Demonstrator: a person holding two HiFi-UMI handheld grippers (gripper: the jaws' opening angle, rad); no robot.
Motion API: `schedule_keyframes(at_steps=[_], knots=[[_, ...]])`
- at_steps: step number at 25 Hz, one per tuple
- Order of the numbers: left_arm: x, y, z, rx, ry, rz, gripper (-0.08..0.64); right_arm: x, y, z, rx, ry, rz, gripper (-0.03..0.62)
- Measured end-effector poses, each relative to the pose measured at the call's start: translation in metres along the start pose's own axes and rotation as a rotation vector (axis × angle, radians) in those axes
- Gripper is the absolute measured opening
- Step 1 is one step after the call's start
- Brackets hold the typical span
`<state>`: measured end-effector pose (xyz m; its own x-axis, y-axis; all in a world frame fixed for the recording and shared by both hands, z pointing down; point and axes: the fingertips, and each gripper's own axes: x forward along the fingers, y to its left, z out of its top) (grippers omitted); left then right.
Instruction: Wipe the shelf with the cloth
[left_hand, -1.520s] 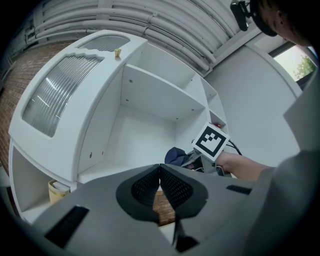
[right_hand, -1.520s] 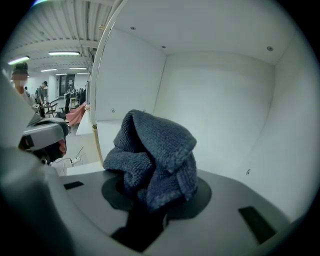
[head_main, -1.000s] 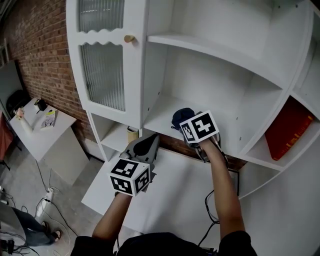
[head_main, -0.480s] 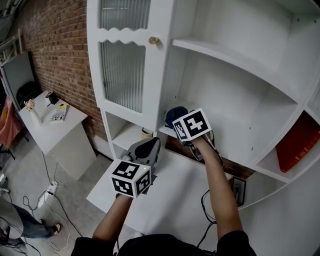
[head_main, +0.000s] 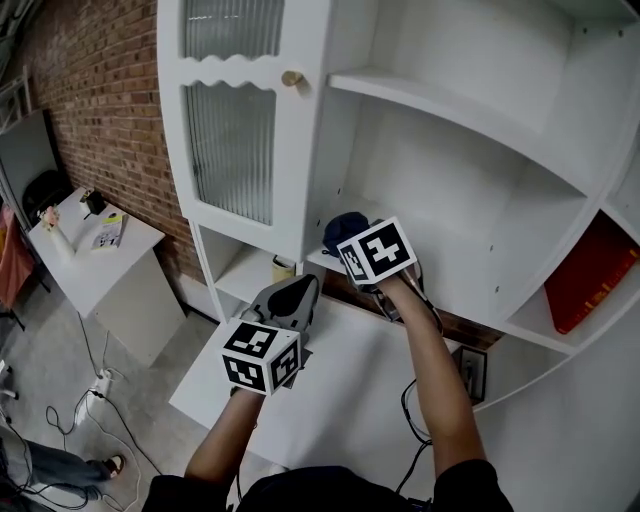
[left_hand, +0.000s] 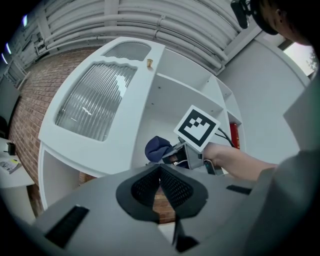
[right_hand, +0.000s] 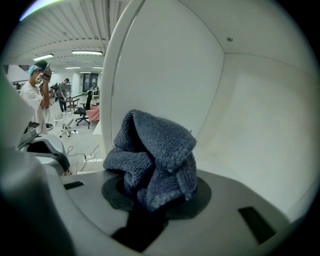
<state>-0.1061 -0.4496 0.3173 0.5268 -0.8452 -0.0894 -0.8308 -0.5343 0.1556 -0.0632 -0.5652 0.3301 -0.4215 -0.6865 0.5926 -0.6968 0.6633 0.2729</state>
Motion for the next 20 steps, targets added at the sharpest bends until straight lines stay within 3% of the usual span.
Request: schedule_keyframes(at_steps=[15,20], knots=[[0.025,-0.034,0.004,-0.010,-0.014,-0.109,0.015,-0.034,-0.029,-0.037,0.071,0.047,-0.046,0.137],[0.031,-0.046,0.001,-0.017,-0.009,-0.144,0.015,-0.050,-0.049,-0.056,0.048,0.085,-0.138,0.137]])
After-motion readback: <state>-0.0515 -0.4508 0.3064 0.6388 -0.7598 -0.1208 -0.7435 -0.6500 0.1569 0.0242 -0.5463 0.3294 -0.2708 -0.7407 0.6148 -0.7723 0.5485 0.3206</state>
